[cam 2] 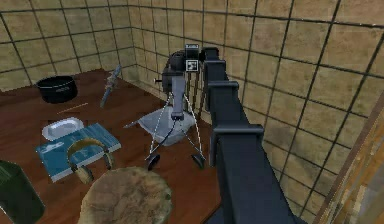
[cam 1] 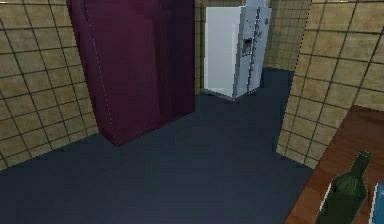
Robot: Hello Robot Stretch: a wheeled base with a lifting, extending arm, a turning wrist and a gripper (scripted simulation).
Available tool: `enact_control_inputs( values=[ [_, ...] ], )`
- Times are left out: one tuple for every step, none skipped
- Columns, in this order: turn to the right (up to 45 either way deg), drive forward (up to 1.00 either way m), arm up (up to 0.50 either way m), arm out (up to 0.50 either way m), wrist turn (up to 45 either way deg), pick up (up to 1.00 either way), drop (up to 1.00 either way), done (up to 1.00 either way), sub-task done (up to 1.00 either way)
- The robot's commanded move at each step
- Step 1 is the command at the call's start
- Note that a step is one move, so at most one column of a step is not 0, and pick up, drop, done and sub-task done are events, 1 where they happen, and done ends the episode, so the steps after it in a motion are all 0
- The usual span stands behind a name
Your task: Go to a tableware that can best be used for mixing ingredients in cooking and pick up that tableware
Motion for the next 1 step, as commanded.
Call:
enact_control_inputs(
  values=[
    [0.0, 0.00, 0.00, 0.00, 45.0, 0.00, 0.00, 0.00, 0.00]
  ],
)
